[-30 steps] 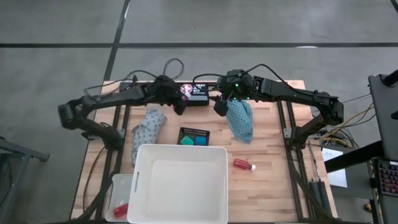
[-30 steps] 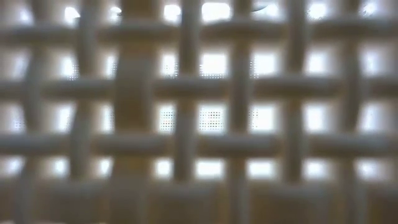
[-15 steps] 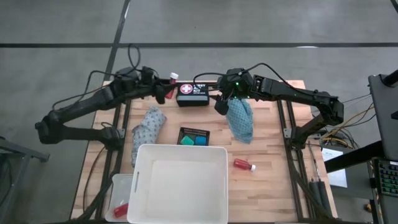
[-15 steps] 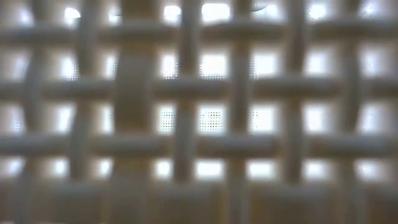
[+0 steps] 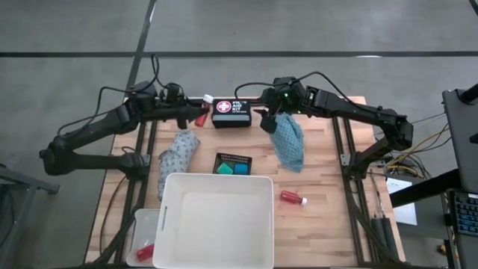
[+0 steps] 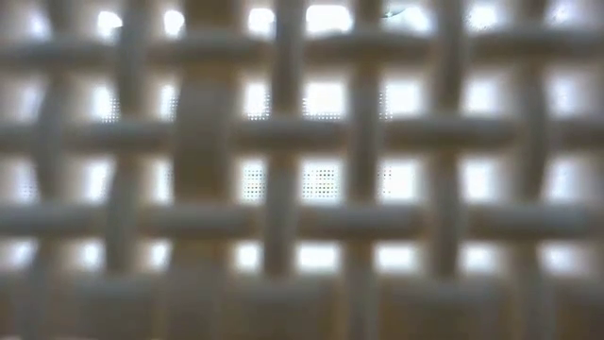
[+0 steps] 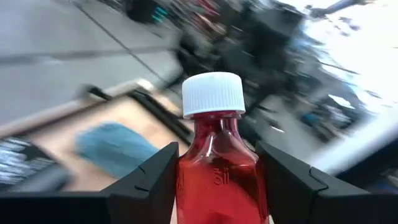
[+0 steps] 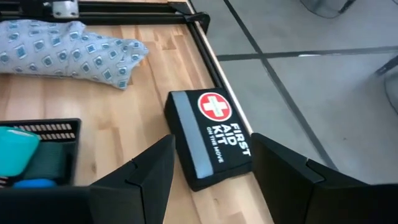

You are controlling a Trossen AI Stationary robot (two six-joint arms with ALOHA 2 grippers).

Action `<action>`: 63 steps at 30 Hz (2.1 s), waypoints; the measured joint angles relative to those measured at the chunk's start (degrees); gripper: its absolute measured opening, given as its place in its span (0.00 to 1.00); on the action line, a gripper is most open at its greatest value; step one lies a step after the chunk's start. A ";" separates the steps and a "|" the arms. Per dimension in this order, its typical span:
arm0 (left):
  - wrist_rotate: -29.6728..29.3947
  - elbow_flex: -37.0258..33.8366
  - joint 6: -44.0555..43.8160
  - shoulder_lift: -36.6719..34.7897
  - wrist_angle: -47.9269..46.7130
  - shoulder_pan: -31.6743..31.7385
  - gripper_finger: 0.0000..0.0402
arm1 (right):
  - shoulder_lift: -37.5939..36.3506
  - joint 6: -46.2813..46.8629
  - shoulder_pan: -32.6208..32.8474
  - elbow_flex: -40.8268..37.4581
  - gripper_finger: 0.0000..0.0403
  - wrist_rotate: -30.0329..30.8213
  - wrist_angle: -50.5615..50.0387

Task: Pick & Place Medicine items
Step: Put the right red medicine bottle into the white bin

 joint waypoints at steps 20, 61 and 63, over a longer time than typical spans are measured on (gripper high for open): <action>25.71 0.00 4.19 -0.23 -1.08 0.00 0.49 | -0.02 20.70 -1.88 -3.01 0.50 0.07 0.18; 12.51 0.00 4.13 -24.68 -45.41 -0.52 0.49 | -0.02 15.51 -1.86 -30.03 0.50 0.06 1.28; 11.56 0.00 4.14 -24.77 -48.95 -0.52 0.49 | -0.02 15.51 -1.86 -30.12 0.50 0.06 1.36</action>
